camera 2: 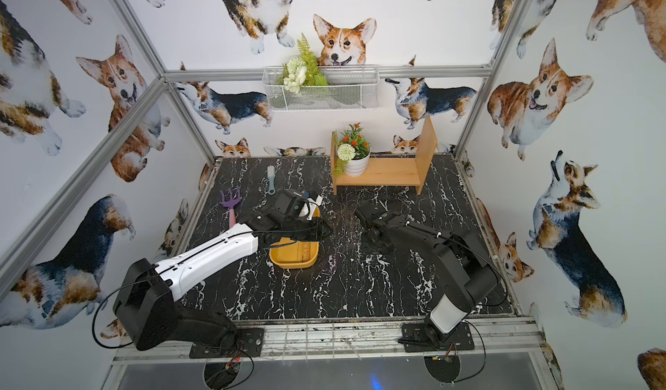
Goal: Put the scattered rulers into the storage box
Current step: Pick up the ruler from the center of the board.
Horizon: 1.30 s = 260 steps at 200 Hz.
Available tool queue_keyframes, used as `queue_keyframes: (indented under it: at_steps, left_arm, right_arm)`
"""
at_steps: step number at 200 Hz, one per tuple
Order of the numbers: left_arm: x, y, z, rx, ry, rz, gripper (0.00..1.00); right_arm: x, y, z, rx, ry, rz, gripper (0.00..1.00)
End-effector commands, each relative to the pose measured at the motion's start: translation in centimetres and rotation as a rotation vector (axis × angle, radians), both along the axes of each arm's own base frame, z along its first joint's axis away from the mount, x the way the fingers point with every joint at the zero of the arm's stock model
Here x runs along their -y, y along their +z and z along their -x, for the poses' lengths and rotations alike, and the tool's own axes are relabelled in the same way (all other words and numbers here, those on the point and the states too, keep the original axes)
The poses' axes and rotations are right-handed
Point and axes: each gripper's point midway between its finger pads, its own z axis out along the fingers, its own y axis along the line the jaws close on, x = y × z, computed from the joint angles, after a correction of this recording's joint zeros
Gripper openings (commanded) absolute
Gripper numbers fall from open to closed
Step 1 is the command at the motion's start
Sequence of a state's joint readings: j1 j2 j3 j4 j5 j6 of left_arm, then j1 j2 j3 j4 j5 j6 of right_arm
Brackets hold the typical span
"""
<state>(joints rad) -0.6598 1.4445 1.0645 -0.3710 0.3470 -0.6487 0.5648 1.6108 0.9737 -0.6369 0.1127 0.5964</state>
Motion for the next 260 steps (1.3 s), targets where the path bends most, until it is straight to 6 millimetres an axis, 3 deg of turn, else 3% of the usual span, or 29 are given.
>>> queue_keyframes:
  at_steps: [1,260]
  left_arm:
    - [0.2,0.4,-0.3,0.019,-0.006,0.01,0.37]
    - [0.2,-0.3,-0.2,0.009,-0.009,-0.001,0.37]
  right_arm:
    - [0.6,-0.1,0.3,-0.012,-0.005,0.026,0.41]
    - [-0.4,-2.6,0.6,-0.067,0.001,-0.019,0.42]
